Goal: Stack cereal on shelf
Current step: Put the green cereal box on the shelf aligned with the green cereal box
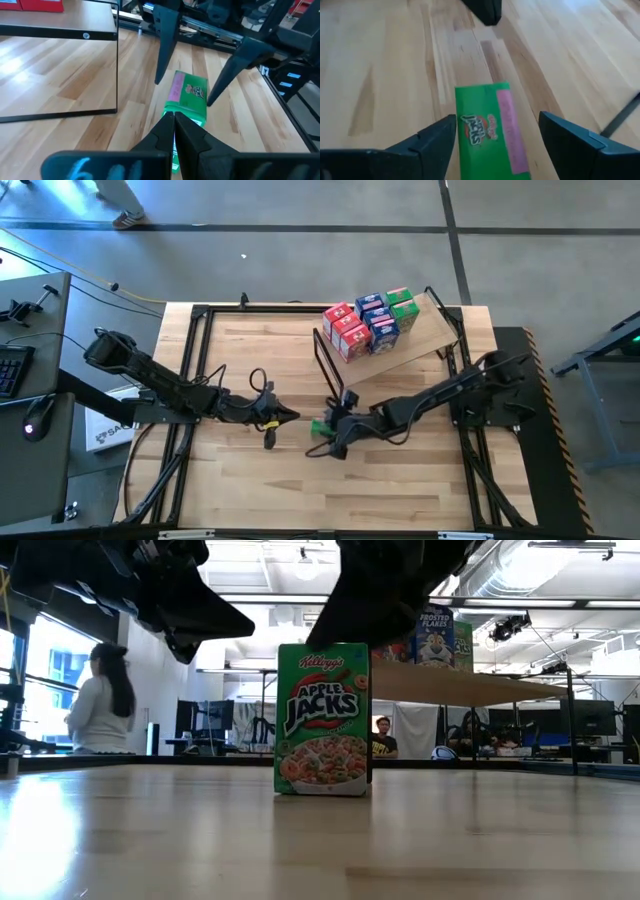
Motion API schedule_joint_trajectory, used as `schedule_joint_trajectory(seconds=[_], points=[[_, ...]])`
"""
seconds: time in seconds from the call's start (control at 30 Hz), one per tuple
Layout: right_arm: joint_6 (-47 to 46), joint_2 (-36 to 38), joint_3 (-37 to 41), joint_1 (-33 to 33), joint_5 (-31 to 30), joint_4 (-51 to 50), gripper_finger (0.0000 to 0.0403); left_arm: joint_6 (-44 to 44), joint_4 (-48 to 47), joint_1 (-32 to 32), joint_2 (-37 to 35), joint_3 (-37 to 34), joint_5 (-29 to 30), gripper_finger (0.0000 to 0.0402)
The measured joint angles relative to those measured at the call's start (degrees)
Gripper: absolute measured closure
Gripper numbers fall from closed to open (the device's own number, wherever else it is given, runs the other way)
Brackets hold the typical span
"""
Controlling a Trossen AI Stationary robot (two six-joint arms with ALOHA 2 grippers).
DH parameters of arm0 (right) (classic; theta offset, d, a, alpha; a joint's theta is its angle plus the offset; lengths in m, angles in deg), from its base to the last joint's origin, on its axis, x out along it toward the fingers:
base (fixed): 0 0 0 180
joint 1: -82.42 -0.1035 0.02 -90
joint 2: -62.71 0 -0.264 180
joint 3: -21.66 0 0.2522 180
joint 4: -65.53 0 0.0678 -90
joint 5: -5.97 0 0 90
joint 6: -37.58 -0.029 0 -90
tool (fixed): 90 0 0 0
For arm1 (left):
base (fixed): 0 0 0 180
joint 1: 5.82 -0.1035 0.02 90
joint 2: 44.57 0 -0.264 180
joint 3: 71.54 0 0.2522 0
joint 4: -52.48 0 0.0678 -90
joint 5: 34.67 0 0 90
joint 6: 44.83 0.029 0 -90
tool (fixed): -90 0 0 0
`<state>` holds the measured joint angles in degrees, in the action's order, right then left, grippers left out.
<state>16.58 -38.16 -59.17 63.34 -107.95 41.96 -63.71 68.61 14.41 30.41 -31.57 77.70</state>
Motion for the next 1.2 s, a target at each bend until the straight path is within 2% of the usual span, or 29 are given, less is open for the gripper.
schedule_joint_trajectory(seconds=[0.23, 0.47, 0.63, 0.83, 1.03, 1.2], points=[[-1.3, -1.7, -2.9, 1.3, 6.0, -6.4, 0.0136, 0.1, -0.1, 0.0, 0.0, 0.0, 0.0, 0.0396], [-1.7, -1.7, -2.9, 2.0, 10.9, -7.4, 0.0196, 0.5, -0.1, 0.0, 0.0, 0.0, 0.3, 0.0396], [0.1, -1.5, -2.9, 2.4, 11.1, -7.9, 0.0239, 0.5, -0.1, 0.0, 0.0, 0.0, 0.7, 0.0396], [3.9, 1.8, -4.6, 1.9, 13.7, -11.2, 0.0255, 0.5, -0.1, 0.0, 0.0, 0.0, 0.7, 0.0396], [8.1, 9.1, -8.9, 0.1, 13.9, -24.3, 0.0255, 0.4, 0.0, 0.0, 0.0, 0.0, 0.7, 0.0396], [7.7, 17.5, -9.3, -0.9, 12.8, -38.1, 0.0255, -0.5, -0.1, 0.0, 0.0, 0.0, 0.8, 0.0396]])
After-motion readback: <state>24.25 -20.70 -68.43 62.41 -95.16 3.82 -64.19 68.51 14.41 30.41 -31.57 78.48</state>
